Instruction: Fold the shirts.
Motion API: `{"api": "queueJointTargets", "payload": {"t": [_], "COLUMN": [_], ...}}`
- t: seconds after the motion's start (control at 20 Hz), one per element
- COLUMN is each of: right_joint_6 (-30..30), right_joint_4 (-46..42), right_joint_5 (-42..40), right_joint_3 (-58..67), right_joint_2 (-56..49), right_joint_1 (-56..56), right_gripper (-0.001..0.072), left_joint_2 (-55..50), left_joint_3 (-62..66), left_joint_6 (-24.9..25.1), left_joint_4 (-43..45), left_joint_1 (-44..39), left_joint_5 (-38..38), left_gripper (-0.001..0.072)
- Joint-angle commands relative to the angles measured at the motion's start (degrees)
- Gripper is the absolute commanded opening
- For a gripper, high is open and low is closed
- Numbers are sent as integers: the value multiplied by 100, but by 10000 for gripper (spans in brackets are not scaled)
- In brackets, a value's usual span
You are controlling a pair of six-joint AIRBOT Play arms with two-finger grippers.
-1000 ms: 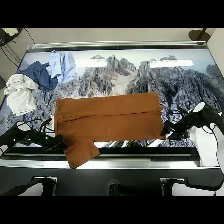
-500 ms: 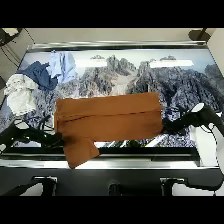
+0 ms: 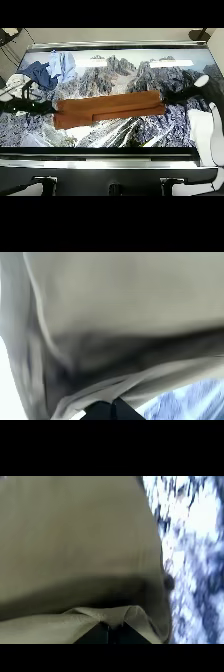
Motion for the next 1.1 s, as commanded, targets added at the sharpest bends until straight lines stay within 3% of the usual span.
{"api": "queueJointTargets", "payload": {"t": [0.0,0.3,0.4,0.5,0.55,0.65,0.75,0.9,1.05], "right_joint_6": [319,457,455,380,280,264,136,-376,-422], "right_joint_4": [-319,-144,-111,-59,-57,162,962,2157,2258], "right_joint_5": [-223,-382,-374,-251,-186,-33,127,533,815], "right_joint_3": [1014,1231,1237,1235,1237,1235,1233,1233,1233], "right_joint_2": [-846,-1635,-1628,-1488,-1416,-1344,-1423,-1799,-2188], "right_joint_1": [319,431,413,334,240,-111,-487,-680,-588], "right_gripper": [41,51,110,368,480,562,633,678,687], "left_joint_2": [-1115,-2520,-2603,-2573,-2570,-2549,-2358,-1980,-1593], "left_joint_3": [1191,2013,2013,2076,2181,2417,2481,2481,2481], "left_joint_6": [-267,-254,-256,-256,-254,-251,-249,-249,-251], "left_joint_4": [17,13,-2,-2,-4,-2,-2,-7,-166], "left_joint_1": [26,-208,-210,-129,-66,35,79,48,-11], "left_joint_5": [-94,-356,-378,-511,-743,-1272,-1421,-1403,-1412], "left_gripper": [23,30,81,325,341,340,339,339,339]}}
